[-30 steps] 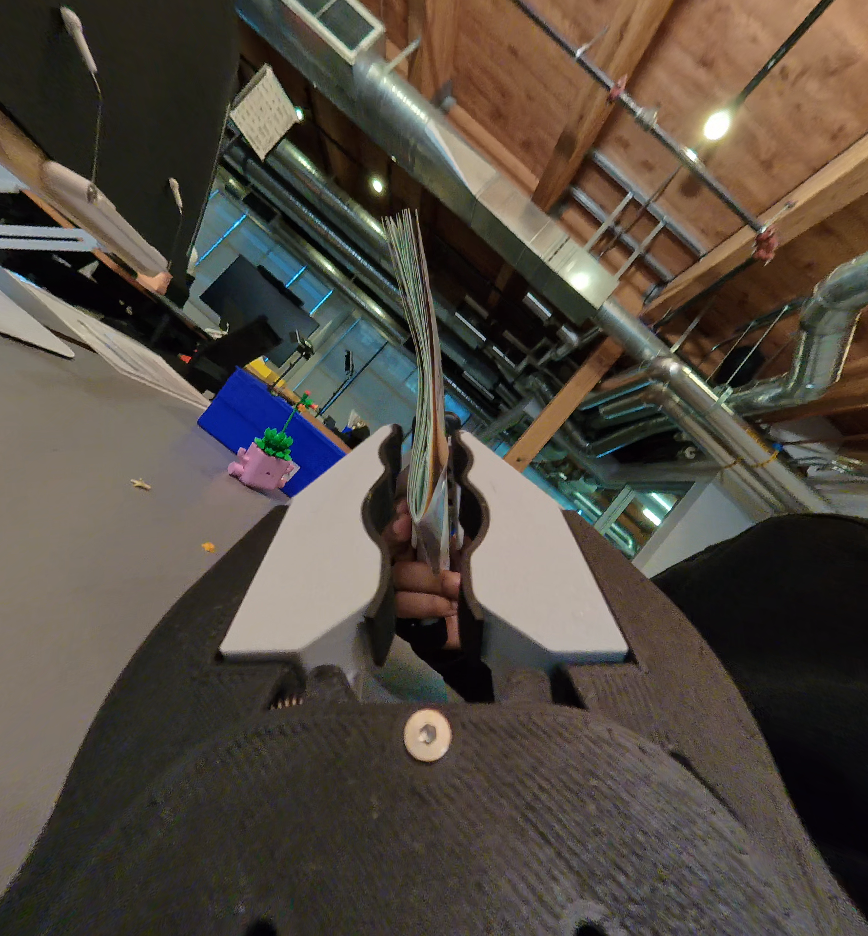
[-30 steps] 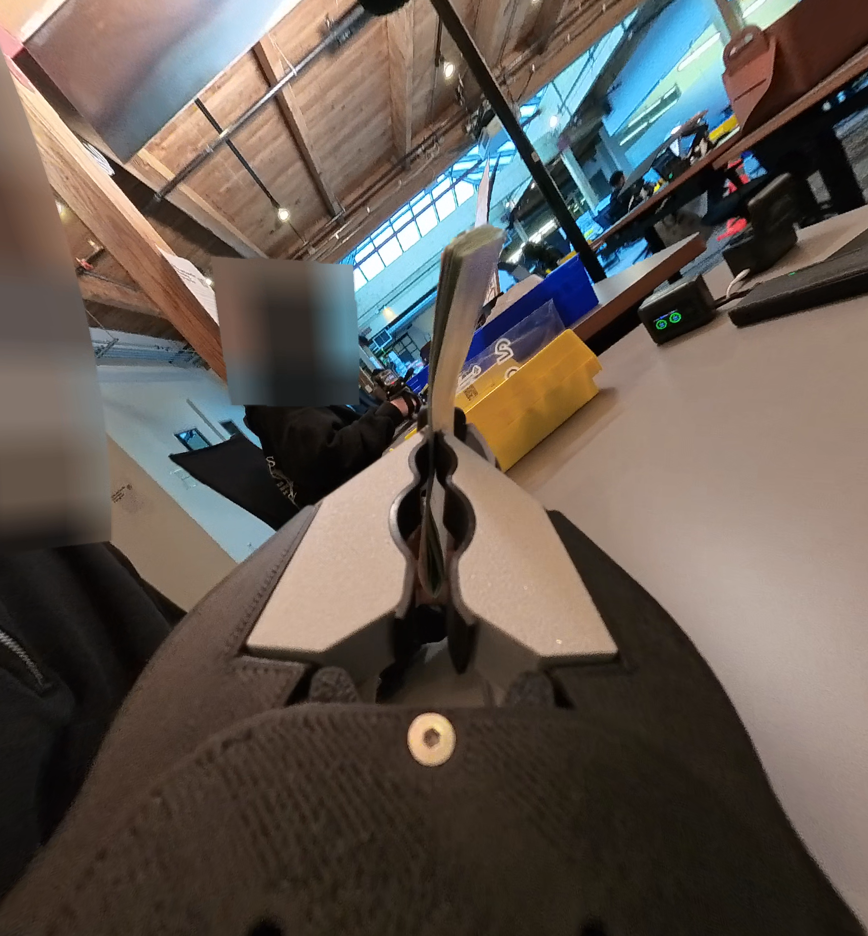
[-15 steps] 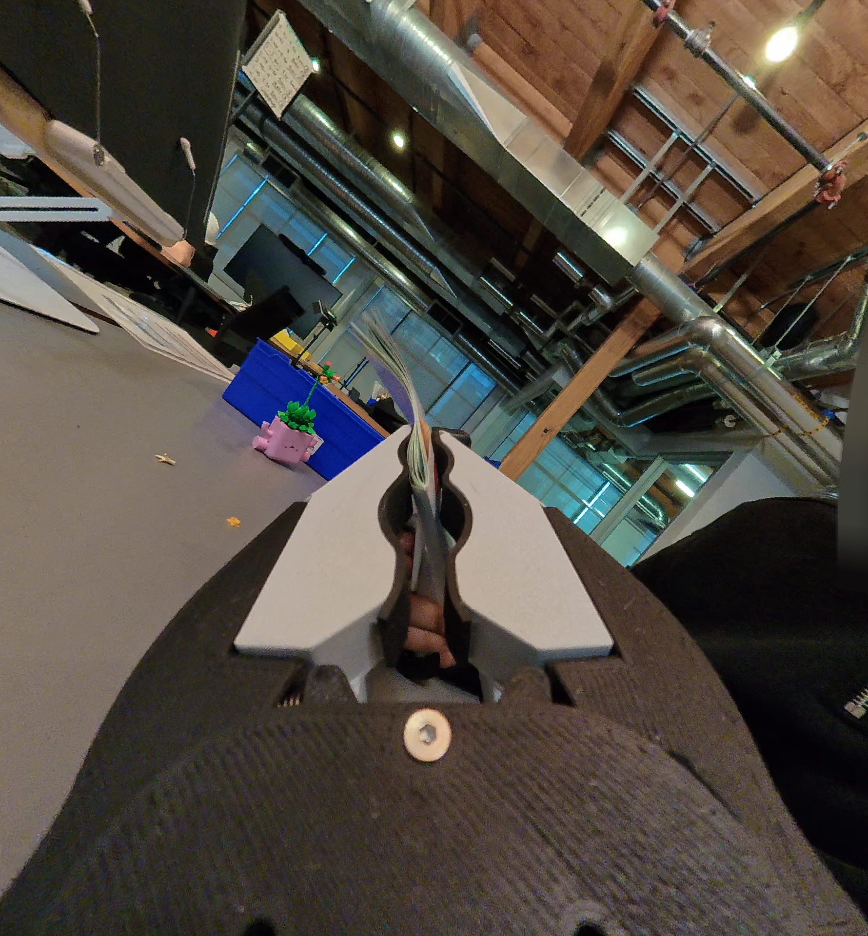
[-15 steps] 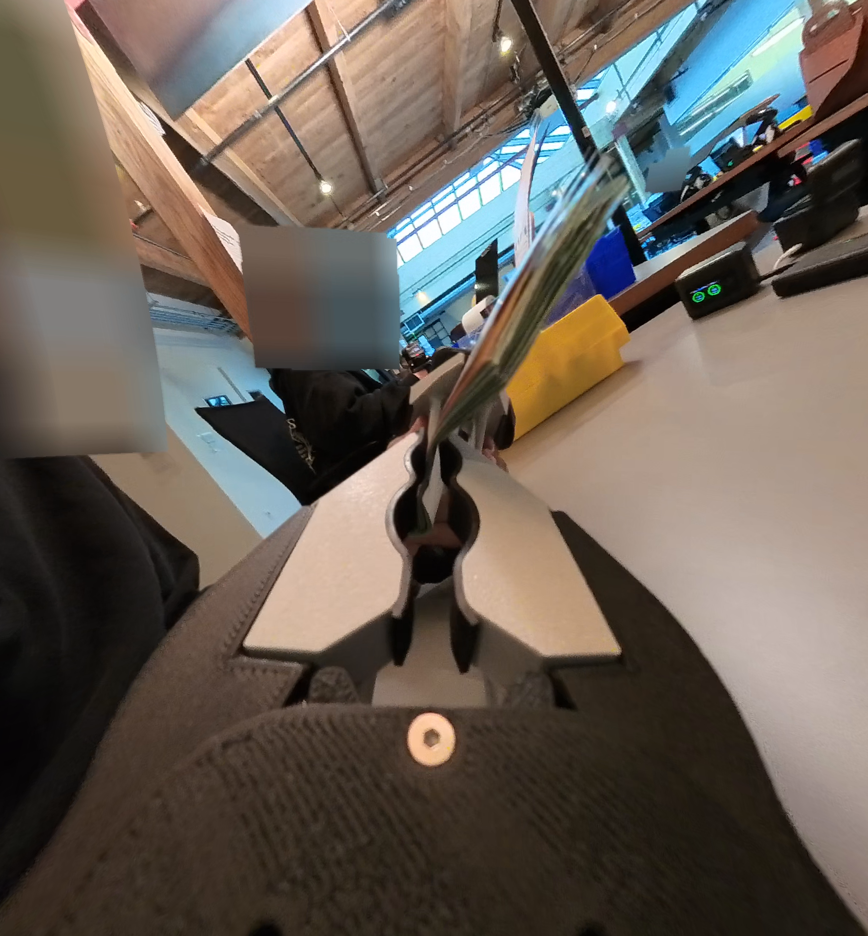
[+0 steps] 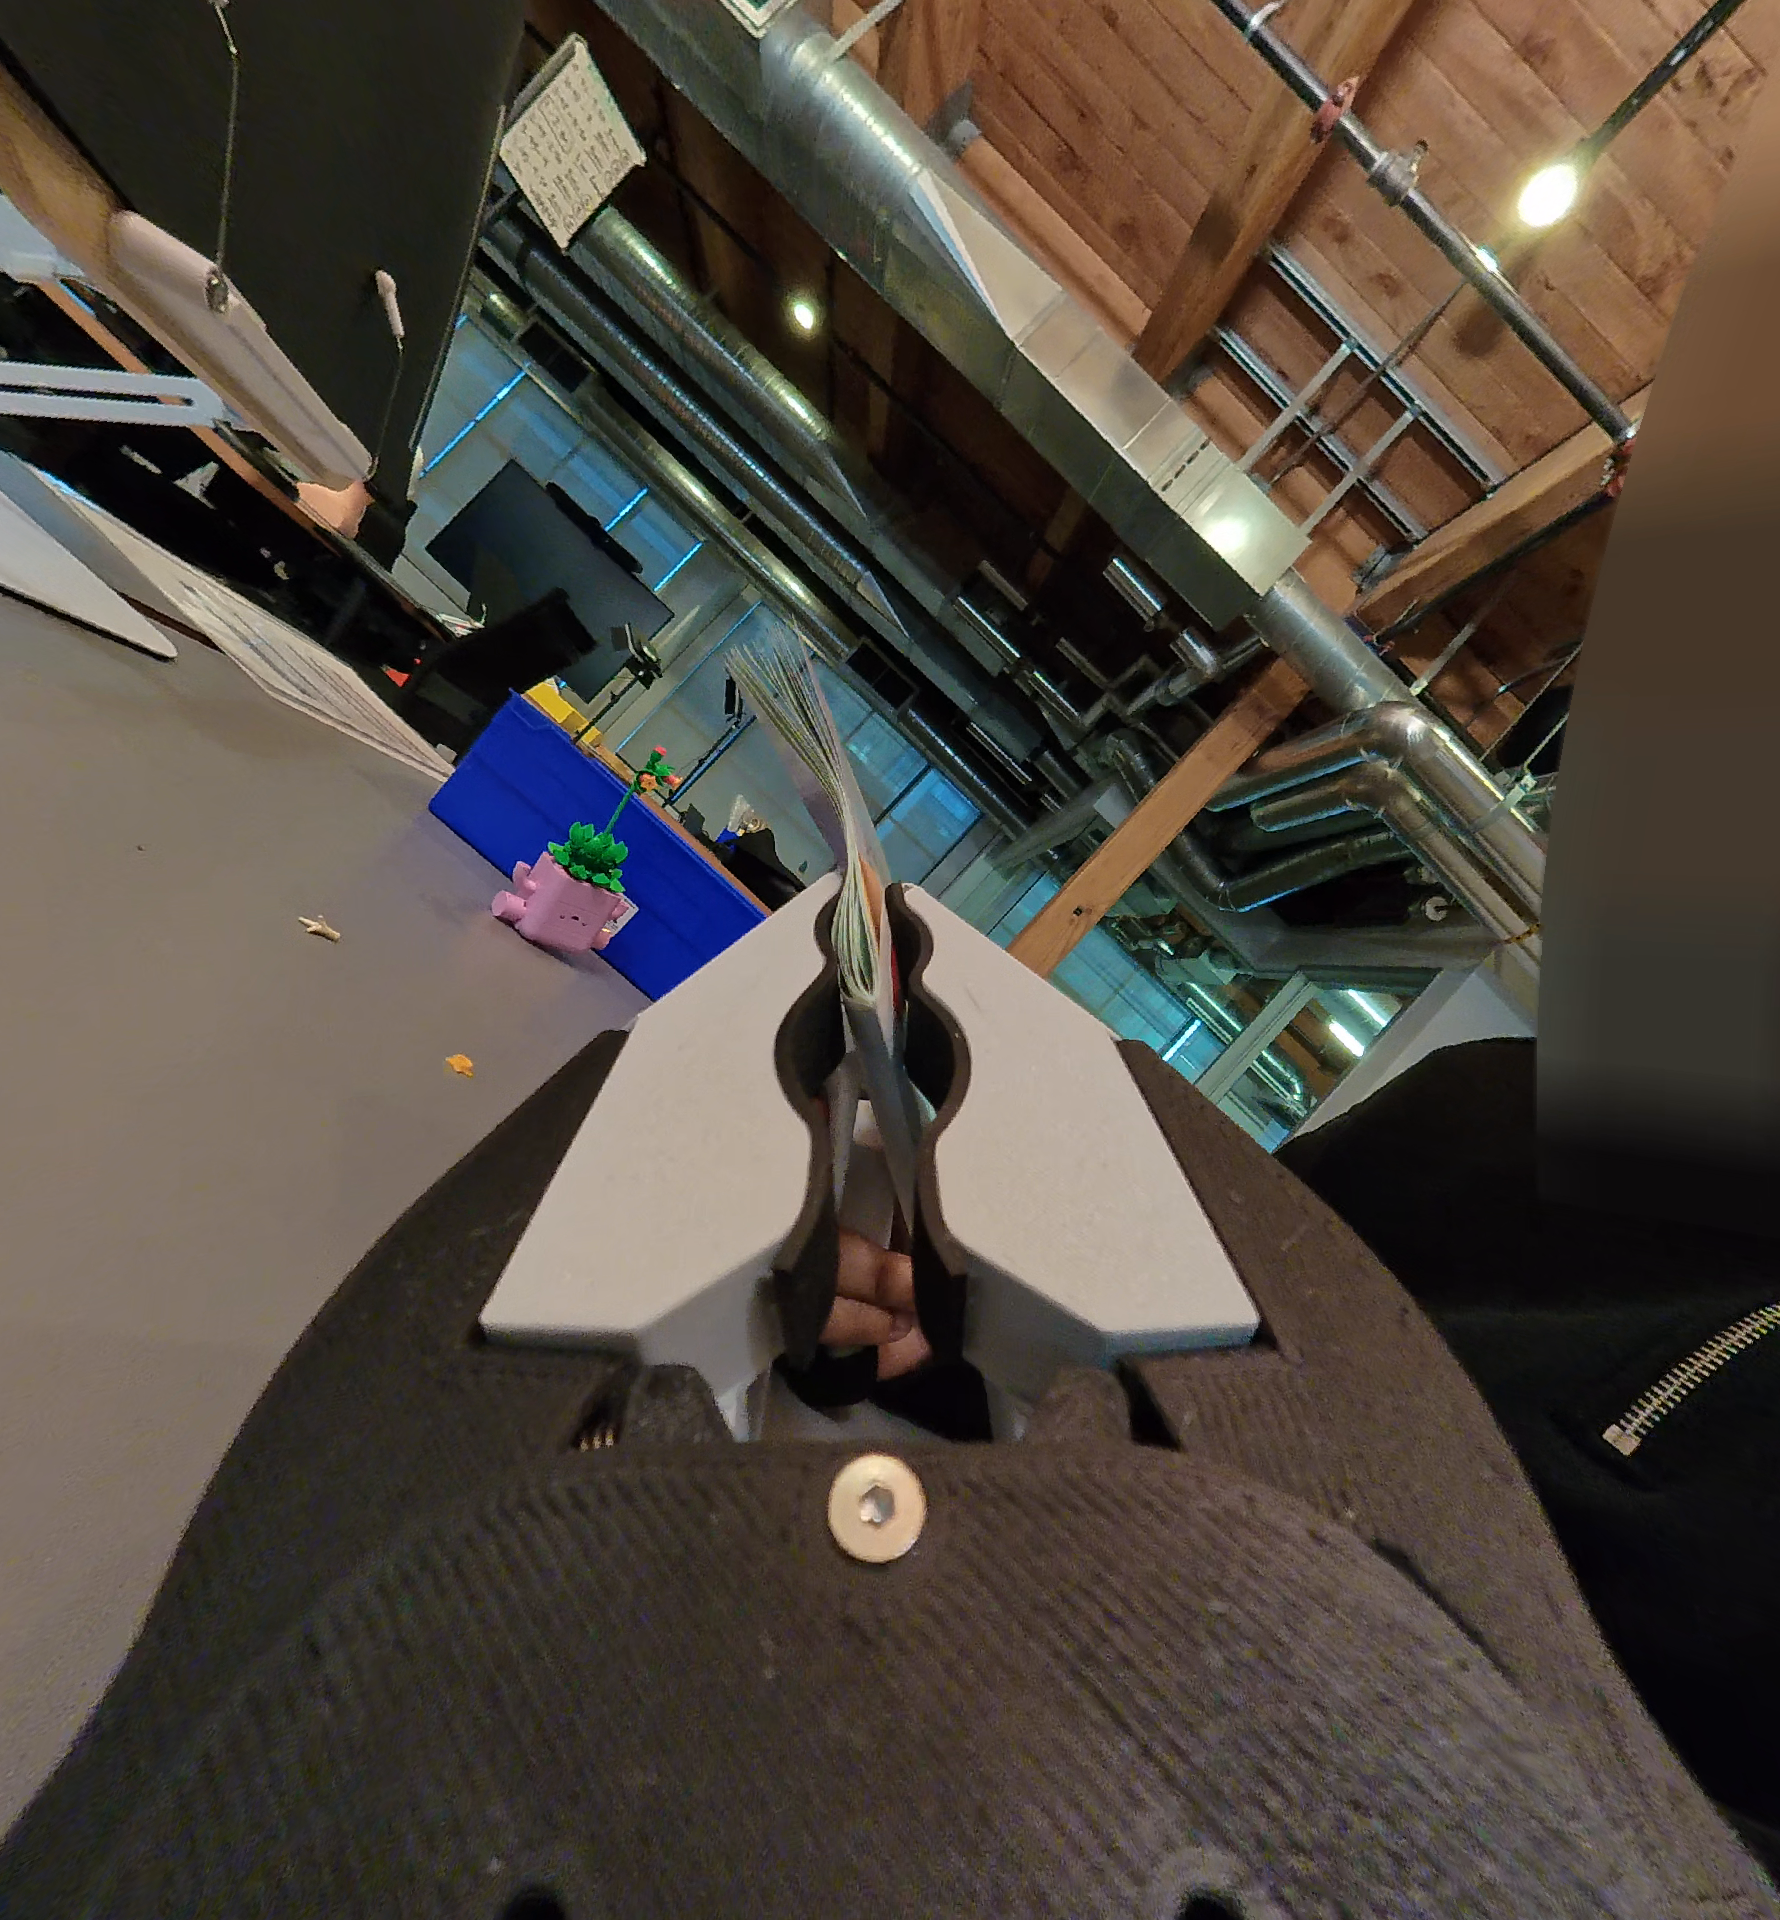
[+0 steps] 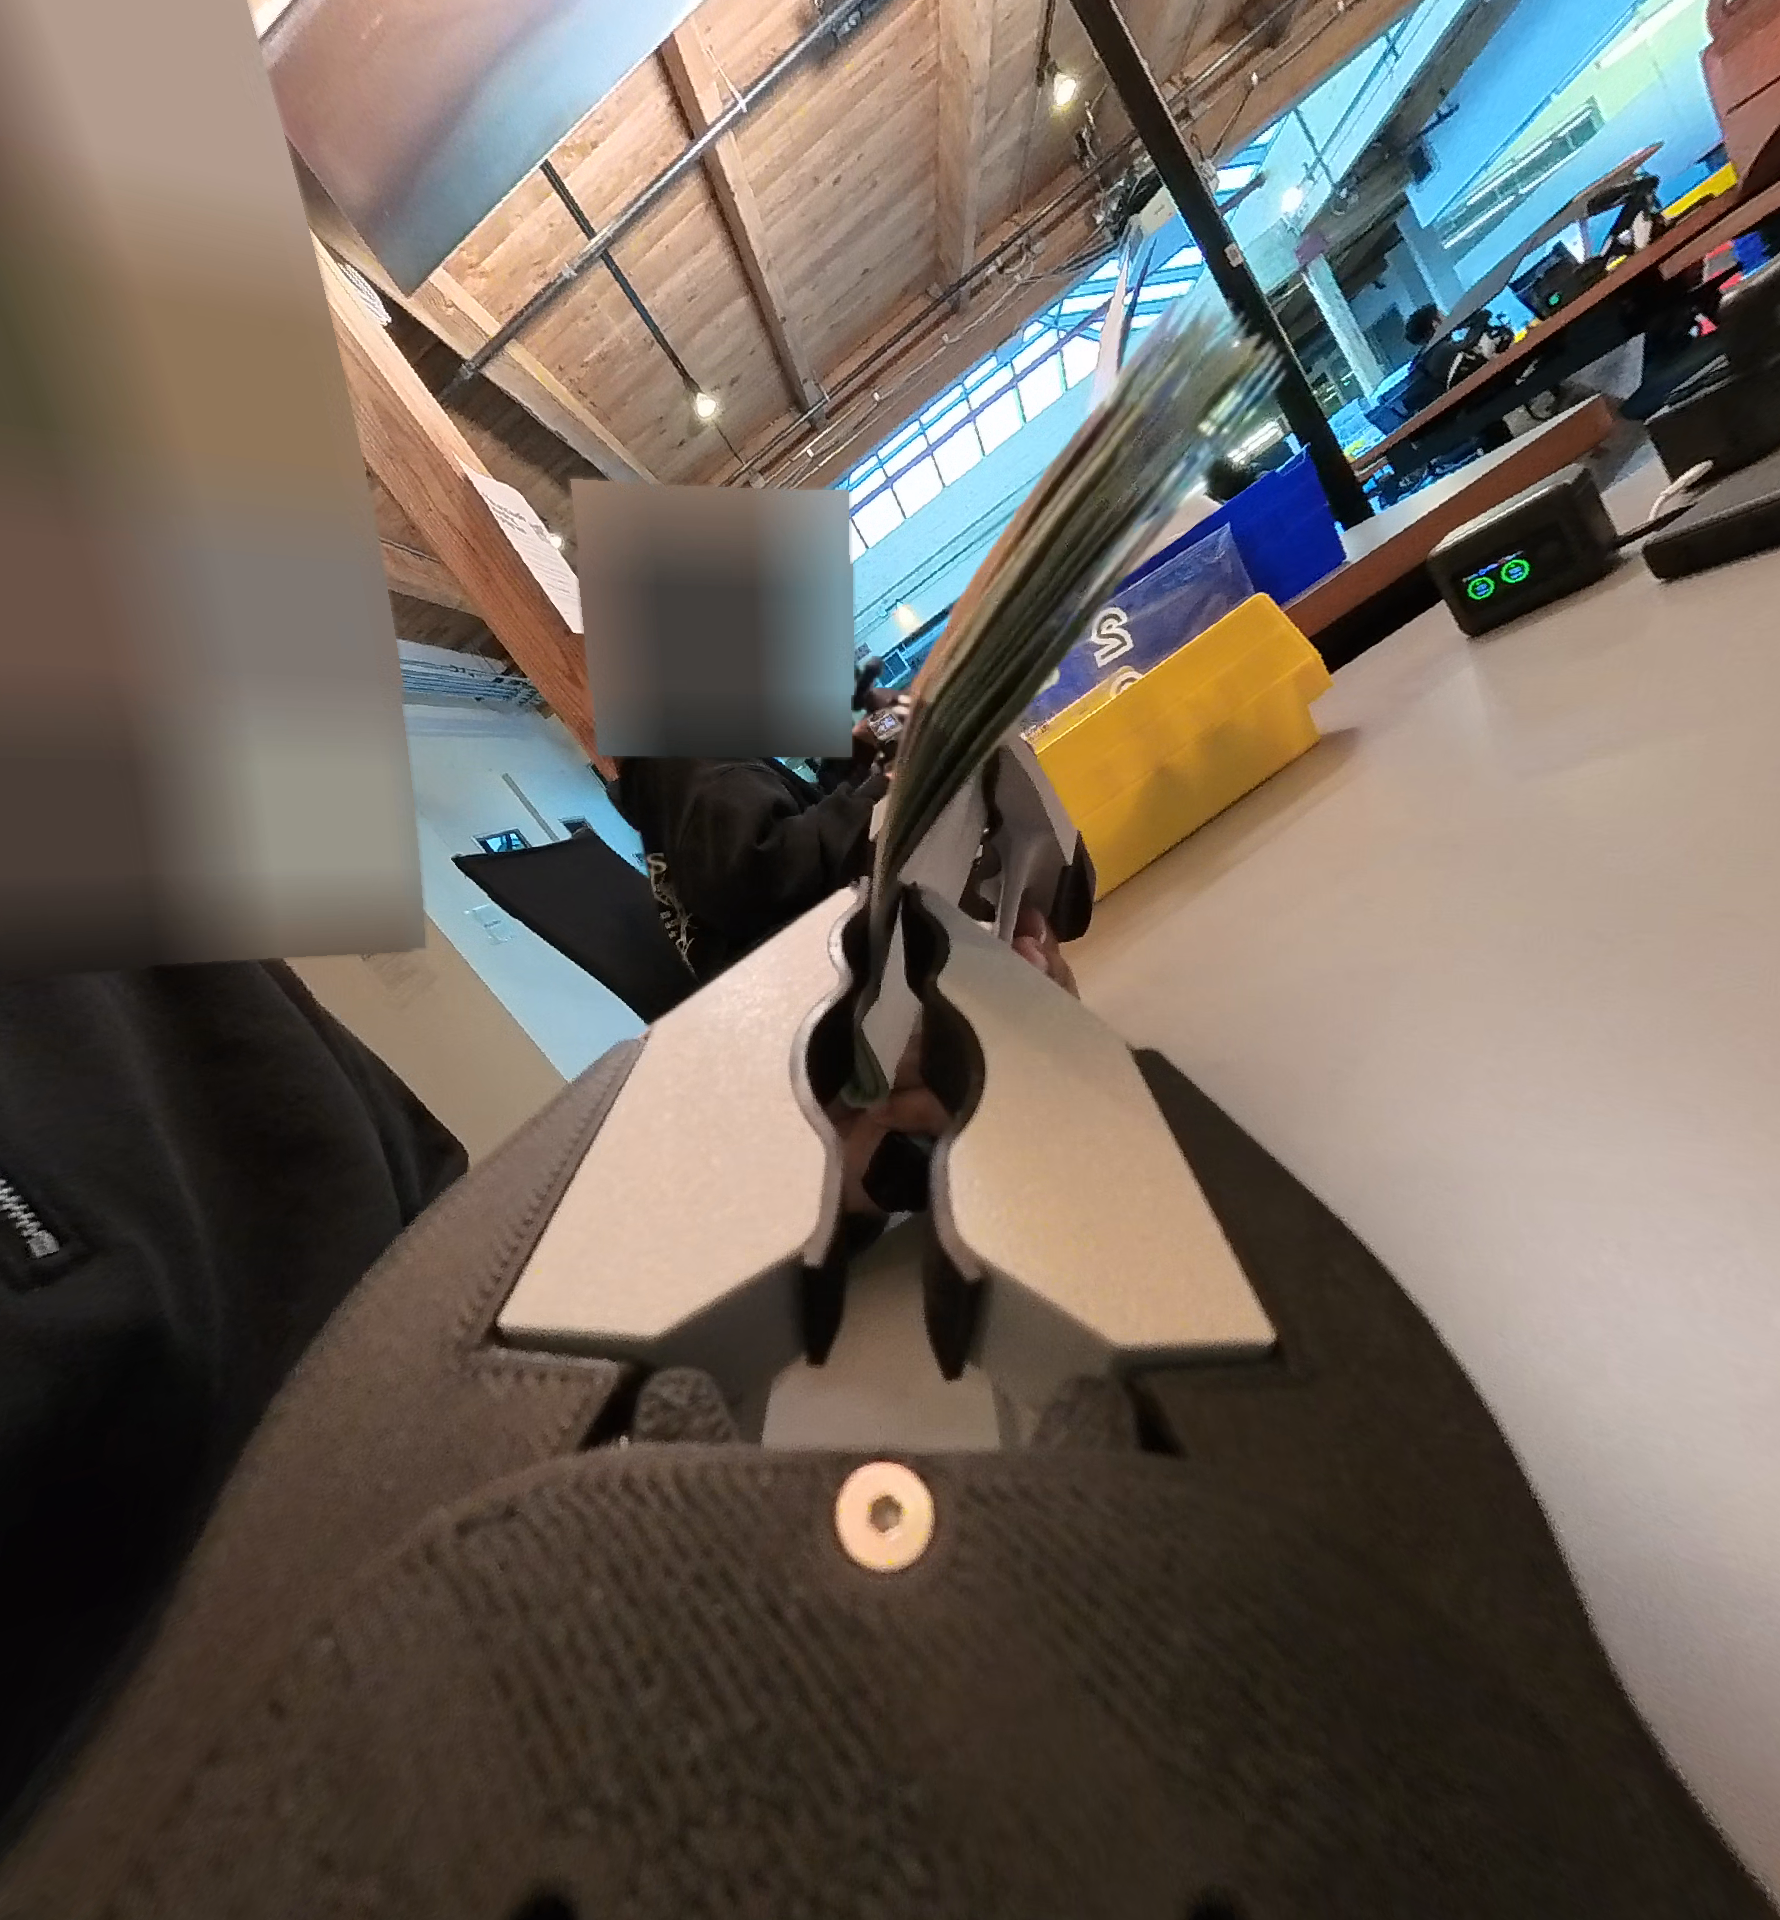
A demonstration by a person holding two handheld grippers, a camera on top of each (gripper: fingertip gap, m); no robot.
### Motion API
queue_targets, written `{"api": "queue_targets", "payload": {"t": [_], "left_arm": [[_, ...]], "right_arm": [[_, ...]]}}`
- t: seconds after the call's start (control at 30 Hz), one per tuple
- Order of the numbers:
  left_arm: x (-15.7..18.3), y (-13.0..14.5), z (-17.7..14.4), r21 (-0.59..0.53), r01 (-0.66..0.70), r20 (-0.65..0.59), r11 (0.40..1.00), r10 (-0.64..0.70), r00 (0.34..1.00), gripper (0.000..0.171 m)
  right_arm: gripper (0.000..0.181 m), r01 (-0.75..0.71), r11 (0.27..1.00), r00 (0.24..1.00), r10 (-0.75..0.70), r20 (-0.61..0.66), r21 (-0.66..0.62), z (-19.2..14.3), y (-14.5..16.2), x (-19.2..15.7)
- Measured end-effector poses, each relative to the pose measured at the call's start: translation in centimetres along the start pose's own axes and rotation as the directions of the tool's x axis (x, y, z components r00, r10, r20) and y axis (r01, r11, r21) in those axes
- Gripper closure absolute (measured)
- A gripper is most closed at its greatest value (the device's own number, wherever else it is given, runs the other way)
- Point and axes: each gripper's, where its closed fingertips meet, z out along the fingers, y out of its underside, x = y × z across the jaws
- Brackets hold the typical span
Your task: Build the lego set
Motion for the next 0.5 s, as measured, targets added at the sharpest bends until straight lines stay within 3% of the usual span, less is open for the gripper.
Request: {"api": "queue_targets", "payload": {"t": [0.23, 0.5], "left_arm": [[0.09, -0.11, -0.10, 0.009, 0.014, -0.015, 1.000, -0.014, 1.000, 0.170], [0.39, -0.20, -0.10, 0.012, 0.015, -0.027, 1.000, -0.014, 1.000, 0.171]], "right_arm": [[0.165, 0.043, 0.999, 0.998, -0.044, 0.052, 0.015, 0.16, -0.18, -0.95], [0.167, 0.035, 0.999, 0.998, -0.036, 0.051, 0.024, 0.10, -0.33, -0.82]]}}
